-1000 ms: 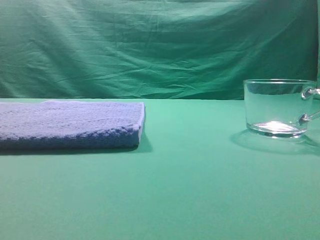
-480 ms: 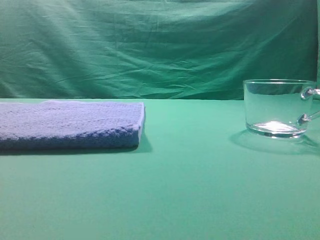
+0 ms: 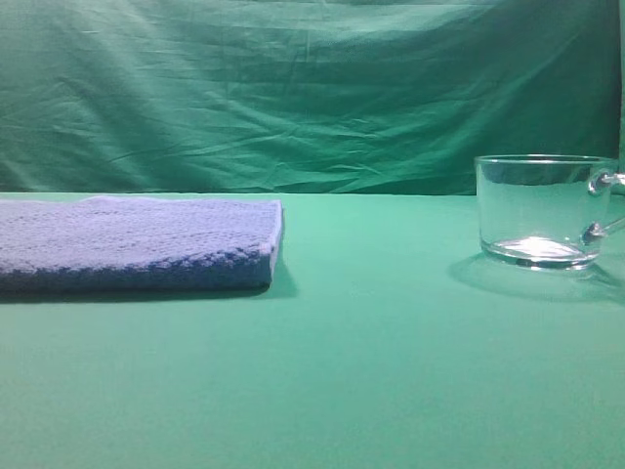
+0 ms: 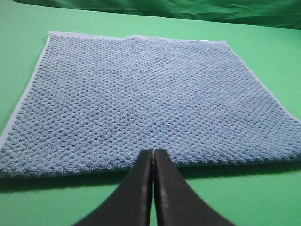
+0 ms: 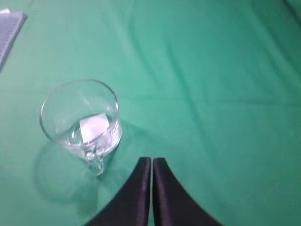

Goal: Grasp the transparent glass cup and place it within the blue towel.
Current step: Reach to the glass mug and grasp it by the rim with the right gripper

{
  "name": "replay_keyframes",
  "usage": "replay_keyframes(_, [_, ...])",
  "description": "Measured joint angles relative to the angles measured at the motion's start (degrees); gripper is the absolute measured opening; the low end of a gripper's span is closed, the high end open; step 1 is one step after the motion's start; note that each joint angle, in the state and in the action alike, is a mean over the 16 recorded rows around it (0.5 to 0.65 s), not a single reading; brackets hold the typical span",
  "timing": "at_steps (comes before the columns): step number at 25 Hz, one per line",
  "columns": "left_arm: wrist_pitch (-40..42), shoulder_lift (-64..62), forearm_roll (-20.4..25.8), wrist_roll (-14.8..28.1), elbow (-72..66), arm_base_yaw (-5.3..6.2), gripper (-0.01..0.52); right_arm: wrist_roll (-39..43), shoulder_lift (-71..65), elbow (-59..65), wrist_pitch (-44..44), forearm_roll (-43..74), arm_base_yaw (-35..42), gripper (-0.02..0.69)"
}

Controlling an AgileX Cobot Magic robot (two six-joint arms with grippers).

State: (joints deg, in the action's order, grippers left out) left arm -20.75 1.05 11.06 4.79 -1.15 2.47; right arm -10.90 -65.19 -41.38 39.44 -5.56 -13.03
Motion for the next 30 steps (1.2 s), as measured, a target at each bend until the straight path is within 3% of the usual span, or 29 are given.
replay_keyframes(10, [0.0, 0.0, 0.0, 0.0, 0.0, 0.0, 0.0, -3.14, -13.94, -5.2, 2.19, -1.2, -4.81, 0.477])
replay_keyframes(14, [0.0, 0.0, 0.0, 0.0, 0.0, 0.0, 0.0, -3.56, -18.25, -5.57, -0.43, -1.57, -5.02, 0.562])
replay_keyframes(17, [0.0, 0.0, 0.0, 0.0, 0.0, 0.0, 0.0, -3.91, -21.09, -5.68, -2.99, -1.65, -5.02, 0.529])
replay_keyframes(26, [0.0, 0.0, 0.0, 0.0, 0.0, 0.0, 0.0, -4.73, -26.35, -8.12, -7.97, -2.0, -5.05, 0.23])
replay_keyframes(30, [0.0, 0.0, 0.0, 0.0, 0.0, 0.0, 0.0, -4.86, -27.15, -12.05, -7.41, -2.37, -5.64, 0.134])
